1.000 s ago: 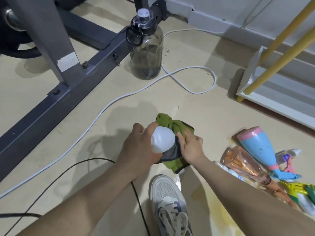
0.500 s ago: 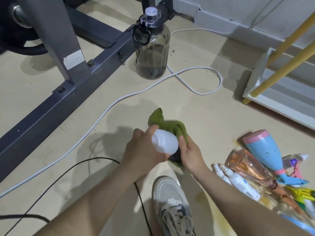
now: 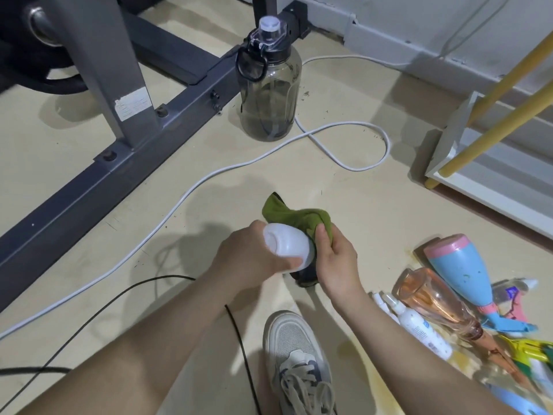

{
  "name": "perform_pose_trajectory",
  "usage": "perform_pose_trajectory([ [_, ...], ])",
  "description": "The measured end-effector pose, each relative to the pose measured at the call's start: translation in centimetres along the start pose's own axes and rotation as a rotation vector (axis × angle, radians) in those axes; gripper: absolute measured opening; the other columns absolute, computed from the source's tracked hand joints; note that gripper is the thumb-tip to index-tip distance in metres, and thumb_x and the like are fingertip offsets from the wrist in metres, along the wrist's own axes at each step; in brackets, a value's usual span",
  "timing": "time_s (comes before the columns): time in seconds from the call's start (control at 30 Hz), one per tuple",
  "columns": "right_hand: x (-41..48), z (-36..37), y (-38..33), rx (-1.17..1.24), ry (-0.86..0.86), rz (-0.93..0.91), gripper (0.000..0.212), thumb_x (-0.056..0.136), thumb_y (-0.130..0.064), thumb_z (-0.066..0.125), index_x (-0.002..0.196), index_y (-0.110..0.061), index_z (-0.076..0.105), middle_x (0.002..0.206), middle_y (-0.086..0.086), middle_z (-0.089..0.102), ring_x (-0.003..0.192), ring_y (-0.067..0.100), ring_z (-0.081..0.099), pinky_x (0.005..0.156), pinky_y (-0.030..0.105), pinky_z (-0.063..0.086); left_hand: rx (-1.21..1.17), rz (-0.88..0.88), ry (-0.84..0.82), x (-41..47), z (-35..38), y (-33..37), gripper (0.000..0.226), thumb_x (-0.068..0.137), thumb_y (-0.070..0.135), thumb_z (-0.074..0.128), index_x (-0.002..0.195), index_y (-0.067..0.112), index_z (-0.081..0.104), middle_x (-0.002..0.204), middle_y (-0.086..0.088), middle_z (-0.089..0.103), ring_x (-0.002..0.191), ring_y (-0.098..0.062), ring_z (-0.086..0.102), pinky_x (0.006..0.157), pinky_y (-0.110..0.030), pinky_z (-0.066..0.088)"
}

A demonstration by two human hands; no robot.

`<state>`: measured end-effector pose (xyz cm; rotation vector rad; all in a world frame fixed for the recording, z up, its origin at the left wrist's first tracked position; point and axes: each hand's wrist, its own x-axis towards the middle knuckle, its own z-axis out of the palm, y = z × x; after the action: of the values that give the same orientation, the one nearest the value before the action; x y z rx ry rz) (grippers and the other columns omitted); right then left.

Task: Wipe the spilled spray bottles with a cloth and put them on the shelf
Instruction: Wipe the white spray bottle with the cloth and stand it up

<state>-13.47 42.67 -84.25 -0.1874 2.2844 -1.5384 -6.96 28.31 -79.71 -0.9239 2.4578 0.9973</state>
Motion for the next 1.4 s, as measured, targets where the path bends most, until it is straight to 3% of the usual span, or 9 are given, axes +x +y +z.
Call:
perform_pose_trajectory([
  [0.13,-2.9,0.8,-1.9,-0.143,-0.246,-0.528,0.033,0.104,-0.029,0.037,0.114,-0.011,0.063,0.106,-0.004,0.064,0.101,0.011,0.057,0.093,0.024,0.043,-0.224,-0.226,-0.085,0.5,-0.4,-0.6,0.048,0.064,0.056,0.063,0.081,0.011,0.066,0.077,-0.006,0.068,0.083,-0.026,0.068,0.067,-0.028,0.044],
  [0.3,1.5,-0.4,2.3,-0.577,-0.209,-0.049,0.047,0.103,-0.045,0.031,0.096,-0.010,0.061,0.095,0.011,0.066,0.097,0.034,0.059,0.083,0.040,0.047,-0.109,-0.093,-0.006,-1.5,-0.1,-1.8,0.071,0.073,0.058,0.071,0.131,0.026,0.047,0.105,0.006,0.054,0.099,-0.020,0.056,0.080,-0.030,0.044],
  [0.4,2.2,-0.5,0.4,-0.355,-0.126,0.133,0.037,0.104,-0.036,0.039,0.085,-0.014,0.062,0.085,0.009,0.068,0.089,0.033,0.062,0.080,0.039,0.050,-0.231,0.138,-0.028,-1.8,0.2,-2.2,0.070,0.077,0.044,0.072,0.136,0.054,0.035,0.119,0.008,0.047,0.108,-0.014,0.050,0.088,-0.025,0.040],
  [0.5,-0.9,0.5,-2.9,-0.008,-0.160,-0.020,0.032,0.102,-0.035,0.044,0.074,-0.029,0.057,0.066,-0.017,0.059,0.070,0.007,0.057,0.070,0.028,0.048,-0.262,0.238,-0.118,-1.3,0.6,-3.3,0.094,0.062,0.027,0.080,0.143,0.046,0.036,0.135,0.008,0.042,0.124,-0.009,0.046,0.100,-0.025,0.042],
  [0.6,-3.0,0.6,-1.3,-0.385,-0.230,-0.313,0.027,0.103,-0.039,0.037,0.090,-0.028,0.057,0.085,-0.020,0.060,0.086,0.005,0.054,0.078,0.028,0.040,-0.137,0.239,0.006,-1.7,1.1,-3.7,0.092,0.061,0.024,0.083,0.141,0.033,0.040,0.125,-0.003,0.053,0.114,-0.020,0.055,0.093,-0.030,0.047],
  [0.73,0.5,-1.3,1.8,-0.852,-0.256,-0.047,0.029,0.105,-0.036,0.034,0.105,-0.016,0.056,0.098,0.006,0.066,0.101,0.029,0.059,0.080,0.035,0.034,-0.119,-0.063,0.021,-2.4,1.2,-3.9,0.072,0.063,0.066,0.073,0.121,0.028,0.051,0.108,0.006,0.061,0.098,-0.020,0.059,0.080,-0.030,0.047],
  [0.9,2.4,-2.5,-2.8,0.525,0.203,0.311,0.029,0.106,-0.026,0.042,0.096,-0.008,0.063,0.089,0.007,0.070,0.084,0.025,0.068,0.081,0.039,0.057,-0.465,-0.228,-0.108,-2.1,1.6,-4.6,0.053,0.072,0.061,0.069,0.089,0.012,0.062,0.079,-0.004,0.067,0.058,-0.020,0.064,0.059,-0.027,0.048],
  [1.1,3.8,-7.6,-5.4,1.084,0.220,0.387,0.030,0.099,-0.042,0.053,0.108,-0.014,0.063,0.090,0.000,0.072,0.077,0.016,0.070,0.070,0.033,0.060,-0.800,-0.268,-0.100,-1.8,1.9,-5.0,0.050,0.067,0.053,0.054,0.114,0.038,0.056,0.119,-0.004,0.055,0.097,-0.032,0.065,0.054,-0.028,0.056],
  [1.4,-1.9,-2.7,-0.7,0.073,-0.217,0.185,0.028,0.102,-0.035,0.047,0.111,-0.019,0.069,0.121,0.001,0.068,0.114,0.012,0.058,0.097,0.021,0.043,-0.962,-0.211,-0.217,-2.3,3.0,-5.1,0.068,0.058,0.001,0.085,0.111,0.028,0.052,0.106,-0.002,0.057,0.082,-0.019,0.059,0.069,-0.034,0.055],
])
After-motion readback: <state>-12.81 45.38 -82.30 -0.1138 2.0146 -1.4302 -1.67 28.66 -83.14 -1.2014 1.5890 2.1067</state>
